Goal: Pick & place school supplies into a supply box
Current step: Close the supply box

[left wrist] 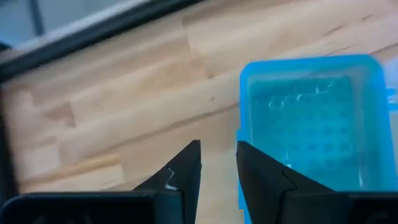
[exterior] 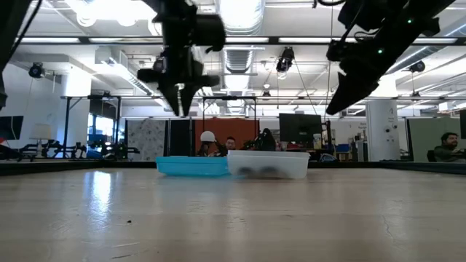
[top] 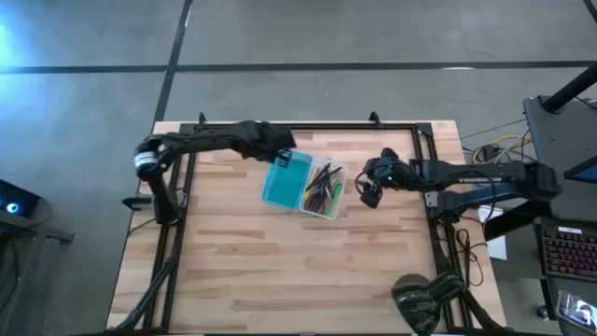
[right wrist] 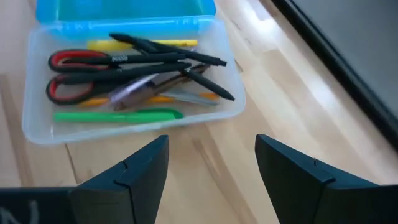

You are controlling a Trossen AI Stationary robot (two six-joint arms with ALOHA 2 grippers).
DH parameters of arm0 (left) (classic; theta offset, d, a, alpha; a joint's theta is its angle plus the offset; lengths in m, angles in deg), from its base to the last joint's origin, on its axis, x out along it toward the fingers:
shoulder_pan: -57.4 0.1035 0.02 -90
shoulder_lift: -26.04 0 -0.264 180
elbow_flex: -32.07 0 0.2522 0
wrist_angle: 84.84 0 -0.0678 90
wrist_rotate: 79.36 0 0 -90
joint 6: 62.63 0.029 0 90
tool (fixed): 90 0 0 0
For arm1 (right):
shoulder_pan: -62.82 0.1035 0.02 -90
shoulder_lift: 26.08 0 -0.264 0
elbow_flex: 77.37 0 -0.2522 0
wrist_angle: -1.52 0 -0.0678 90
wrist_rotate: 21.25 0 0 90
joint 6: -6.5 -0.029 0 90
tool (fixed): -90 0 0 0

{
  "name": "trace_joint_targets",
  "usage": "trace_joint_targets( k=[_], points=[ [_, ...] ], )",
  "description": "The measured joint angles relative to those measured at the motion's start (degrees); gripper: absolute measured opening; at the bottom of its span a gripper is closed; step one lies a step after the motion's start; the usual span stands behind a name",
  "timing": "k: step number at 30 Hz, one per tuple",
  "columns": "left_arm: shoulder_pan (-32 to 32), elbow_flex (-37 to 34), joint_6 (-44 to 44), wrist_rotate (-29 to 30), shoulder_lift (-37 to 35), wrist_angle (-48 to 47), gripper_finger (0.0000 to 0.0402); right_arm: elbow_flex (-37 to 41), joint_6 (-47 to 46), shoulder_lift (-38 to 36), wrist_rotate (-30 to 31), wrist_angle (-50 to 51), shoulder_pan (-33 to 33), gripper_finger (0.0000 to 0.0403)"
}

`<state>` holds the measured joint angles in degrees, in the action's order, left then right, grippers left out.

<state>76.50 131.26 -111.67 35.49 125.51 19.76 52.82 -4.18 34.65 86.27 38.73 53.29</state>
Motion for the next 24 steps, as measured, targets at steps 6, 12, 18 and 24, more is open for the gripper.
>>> trace_joint_targets(
  k=[6, 12, 18, 24],
  points=[
    [7.5, -19.8, 1.4, -18.6, -7.8, 18.5, 0.0069, 0.0, -8.7, 2.1, 0.4, 0.3, -0.4, 0.0229],
    [9.9, -30.9, 0.3, -23.4, -11.2, 26.6, 0.0006, 0.0, -17.6, 0.9, 0.5, 0.3, -1.0, 0.0215],
    [10.8, -34.6, 2.3, -24.0, -9.0, 28.6, 0.0001, 0.0, -22.4, 2.3, 0.5, 0.0, -2.4, 0.0202],
    [11.7, -35.6, 3.0, -26.0, -5.3, 34.1, 0.0, 0.0, -22.7, 5.3, 0.0, -0.1, -2.5, 0.0201]
  ],
)
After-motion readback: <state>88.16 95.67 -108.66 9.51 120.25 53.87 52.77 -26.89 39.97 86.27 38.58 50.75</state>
